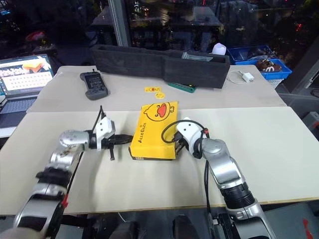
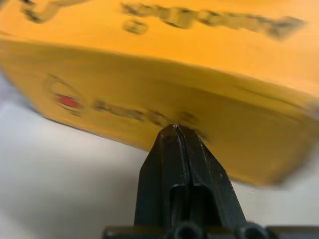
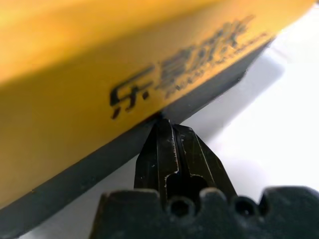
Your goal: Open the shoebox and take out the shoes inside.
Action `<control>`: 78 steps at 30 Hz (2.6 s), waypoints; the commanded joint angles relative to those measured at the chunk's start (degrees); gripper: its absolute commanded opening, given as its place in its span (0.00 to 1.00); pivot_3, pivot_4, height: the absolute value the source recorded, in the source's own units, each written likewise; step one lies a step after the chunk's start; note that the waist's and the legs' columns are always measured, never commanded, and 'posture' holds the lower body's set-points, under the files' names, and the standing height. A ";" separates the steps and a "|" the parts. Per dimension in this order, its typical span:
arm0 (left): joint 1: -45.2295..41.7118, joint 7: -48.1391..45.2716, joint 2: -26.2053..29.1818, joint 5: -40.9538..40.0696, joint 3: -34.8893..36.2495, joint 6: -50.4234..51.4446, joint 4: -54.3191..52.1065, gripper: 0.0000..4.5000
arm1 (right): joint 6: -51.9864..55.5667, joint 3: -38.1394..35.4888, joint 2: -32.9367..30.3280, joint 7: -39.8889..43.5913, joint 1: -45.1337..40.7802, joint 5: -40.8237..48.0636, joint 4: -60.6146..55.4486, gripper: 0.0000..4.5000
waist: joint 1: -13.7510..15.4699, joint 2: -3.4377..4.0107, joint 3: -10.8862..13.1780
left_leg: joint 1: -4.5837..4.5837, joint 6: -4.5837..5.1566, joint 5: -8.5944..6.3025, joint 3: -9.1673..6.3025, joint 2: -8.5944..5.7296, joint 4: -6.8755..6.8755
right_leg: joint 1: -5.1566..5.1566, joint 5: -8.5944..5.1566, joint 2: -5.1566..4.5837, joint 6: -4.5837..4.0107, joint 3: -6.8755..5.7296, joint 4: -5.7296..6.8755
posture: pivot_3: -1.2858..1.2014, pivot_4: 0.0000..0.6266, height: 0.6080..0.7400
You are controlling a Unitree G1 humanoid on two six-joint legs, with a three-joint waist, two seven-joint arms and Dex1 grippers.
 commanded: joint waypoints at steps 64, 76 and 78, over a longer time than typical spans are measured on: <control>42.84 17.60 4.02 -22.99 17.16 15.50 -42.44 0.00 | -16.42 5.75 2.34 15.12 -34.50 5.65 7.53 0.01 | -0.58 0.22 0.14 | 0.35 0.00 -0.02 0.14 0.16 -0.15 | 0.07 -0.22 0.09 -0.28 0.03 0.03 | 0.52 0.24 0.81; 42.51 17.67 3.47 -21.99 14.83 14.04 -41.47 0.00 | -16.34 -1.99 4.91 8.27 -39.68 8.18 12.56 0.01 | 1.44 -0.12 -0.07 | -0.30 -0.06 -0.01 0.09 0.05 -0.06 | -0.43 0.00 -0.05 -0.53 -0.08 -0.04 | 0.52 0.24 0.81; 42.29 17.75 3.44 -21.97 14.55 14.10 -41.52 0.00 | -15.91 -1.18 4.16 8.69 -39.11 7.82 12.24 0.01 | 1.27 0.04 0.03 | -0.31 -0.05 0.00 0.10 0.08 -0.06 | -0.53 -0.04 -0.02 -0.45 -0.06 0.07 | 0.52 0.24 0.81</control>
